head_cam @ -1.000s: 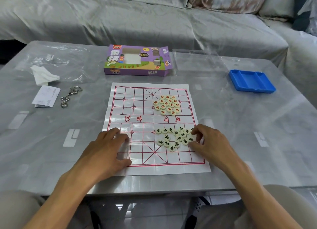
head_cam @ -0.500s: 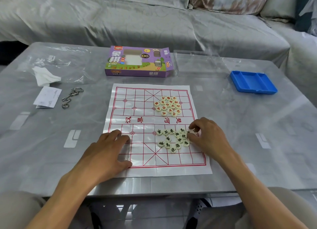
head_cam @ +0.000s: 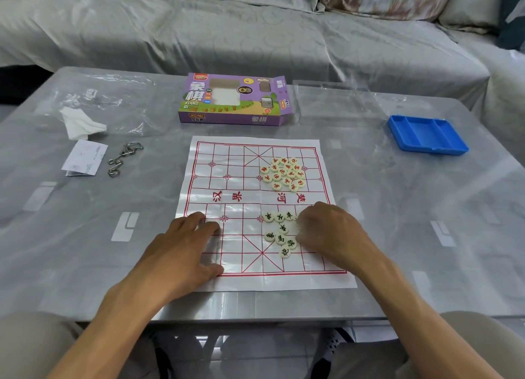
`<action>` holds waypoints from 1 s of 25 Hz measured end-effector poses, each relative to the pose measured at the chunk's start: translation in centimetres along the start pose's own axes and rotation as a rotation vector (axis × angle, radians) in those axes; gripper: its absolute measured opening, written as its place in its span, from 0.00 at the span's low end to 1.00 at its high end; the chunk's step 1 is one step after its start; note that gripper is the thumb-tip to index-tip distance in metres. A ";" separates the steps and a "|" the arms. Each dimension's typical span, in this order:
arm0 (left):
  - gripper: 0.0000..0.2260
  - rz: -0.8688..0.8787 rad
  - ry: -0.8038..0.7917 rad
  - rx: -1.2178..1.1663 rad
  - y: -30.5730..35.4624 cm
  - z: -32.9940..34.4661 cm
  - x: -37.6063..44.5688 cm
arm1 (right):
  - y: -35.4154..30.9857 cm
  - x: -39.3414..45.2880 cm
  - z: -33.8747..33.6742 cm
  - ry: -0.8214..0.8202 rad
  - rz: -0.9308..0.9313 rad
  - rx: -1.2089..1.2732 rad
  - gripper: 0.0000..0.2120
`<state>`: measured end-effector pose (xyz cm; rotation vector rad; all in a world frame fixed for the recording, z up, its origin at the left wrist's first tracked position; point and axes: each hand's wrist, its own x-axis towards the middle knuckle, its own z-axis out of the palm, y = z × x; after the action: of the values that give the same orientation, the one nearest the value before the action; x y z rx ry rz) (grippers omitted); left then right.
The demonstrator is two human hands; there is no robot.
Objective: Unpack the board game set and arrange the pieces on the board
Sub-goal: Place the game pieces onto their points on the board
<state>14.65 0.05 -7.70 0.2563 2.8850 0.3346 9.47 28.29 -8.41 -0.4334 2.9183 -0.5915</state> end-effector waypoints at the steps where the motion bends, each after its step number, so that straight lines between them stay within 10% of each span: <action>1: 0.31 0.001 0.003 -0.009 0.0 0.0 0.0 | 0.0 0.1 0.1 0.007 -0.002 0.001 0.09; 25: 0.30 0.006 -0.007 -0.027 -0.3 -0.3 -0.2 | -0.3 -0.8 1.0 0.054 -0.055 0.006 0.08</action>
<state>14.77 -0.33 -7.40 0.2606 2.8712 0.3727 10.53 27.91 -9.14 -0.5055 2.9640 -0.6281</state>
